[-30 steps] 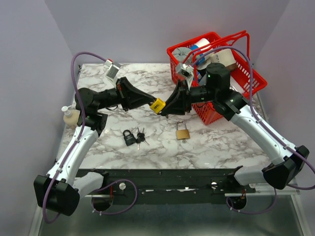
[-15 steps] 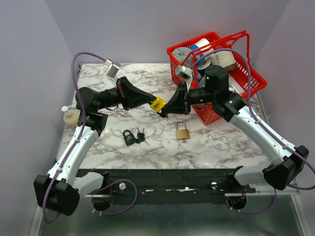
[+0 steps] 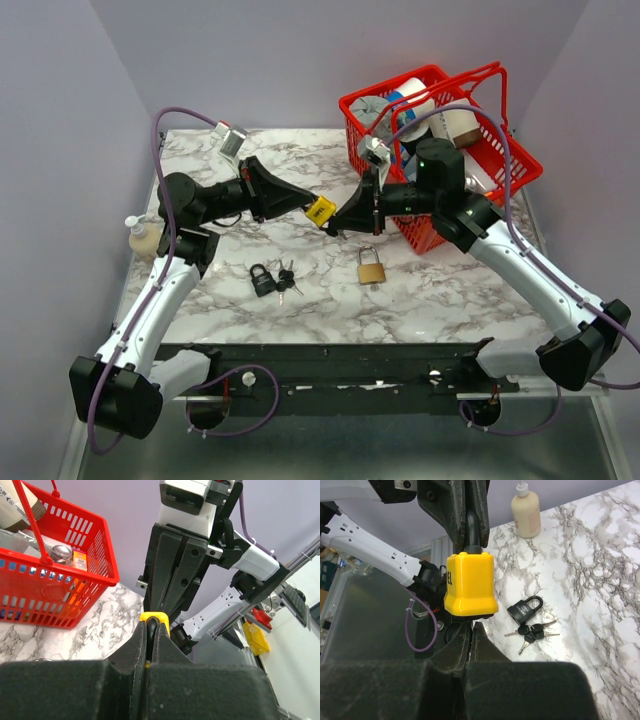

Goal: Lock with the key
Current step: Lock the lock, then place the key at the center of the board.

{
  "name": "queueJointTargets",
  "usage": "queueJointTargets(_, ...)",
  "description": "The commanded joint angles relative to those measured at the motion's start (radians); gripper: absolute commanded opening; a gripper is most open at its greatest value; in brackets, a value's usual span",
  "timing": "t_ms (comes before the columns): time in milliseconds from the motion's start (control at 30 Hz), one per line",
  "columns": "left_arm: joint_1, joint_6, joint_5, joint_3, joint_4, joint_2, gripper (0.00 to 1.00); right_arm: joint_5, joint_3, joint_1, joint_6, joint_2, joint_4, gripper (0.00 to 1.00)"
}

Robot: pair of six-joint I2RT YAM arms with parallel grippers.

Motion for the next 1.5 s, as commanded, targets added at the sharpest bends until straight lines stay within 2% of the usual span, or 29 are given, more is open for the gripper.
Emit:
queueJointTargets(0, 0.076, -0.052, -0.068, 0.022, 0.125, -0.001, 0.00, 0.002, -0.041, 0.002, -0.047, -0.024, -0.104, 0.01)
queueJointTargets(133, 0.111, -0.100, -0.056, 0.028, 0.185, 0.013, 0.00, -0.011, -0.090, -0.001, -0.064, -0.032, -0.116, 0.01)
queueJointTargets(367, 0.114, -0.138, -0.019, 0.039, 0.248, 0.027, 0.00, -0.249, -0.101, -0.016, -0.064, 0.001, -0.161, 0.01)
queueJointTargets(467, 0.113, -0.146, -0.010, 0.049, 0.268, 0.025, 0.00, -0.302, -0.106, -0.015, -0.055, 0.008, -0.179, 0.01)
queueJointTargets(633, 0.113, -0.140, 0.001, 0.057, 0.269, 0.030, 0.00, -0.291, -0.109, -0.016, -0.064, -0.001, -0.192, 0.01)
queueJointTargets(733, 0.120, -0.120, -0.005, 0.048, 0.251, 0.022, 0.00, -0.212, -0.107, -0.016, -0.064, 0.001, -0.205, 0.01)
queueJointTargets(767, 0.119, -0.097, -0.011, 0.048, 0.234, 0.013, 0.00, -0.125, -0.112, -0.016, -0.064, 0.001, -0.205, 0.01)
queueJointTargets(833, 0.120, -0.030, -0.057, 0.046, 0.118, -0.005, 0.00, -0.020, -0.130, -0.016, -0.061, 0.001, -0.202, 0.01)
queueJointTargets(867, 0.123, 0.034, -0.070, 0.040, 0.077, -0.023, 0.00, 0.079, -0.136, -0.016, -0.052, 0.004, -0.199, 0.01)
queueJointTargets(967, 0.129, 0.133, -0.085, 0.025, -0.052, -0.036, 0.00, 0.175, -0.135, -0.015, -0.030, 0.030, -0.195, 0.01)
queueJointTargets(1000, 0.131, 0.156, -0.082, 0.022, -0.121, -0.039, 0.00, 0.196, -0.132, -0.013, -0.018, 0.051, -0.193, 0.01)
queueJointTargets(1100, 0.149, 0.205, -0.060, -0.015, -0.195, -0.050, 0.00, 0.245, -0.135, -0.003, 0.045, 0.085, -0.179, 0.01)
queueJointTargets(1300, 0.177, 0.214, -0.079, -0.121, -0.218, -0.105, 0.00, 0.321, -0.297, 0.048, 0.194, 0.113, 0.052, 0.01)
queueJointTargets(1467, 0.195, 0.240, -0.088, -0.158, -0.252, -0.113, 0.00, 0.439, -0.330, 0.074, 0.300, 0.229, 0.118, 0.01)
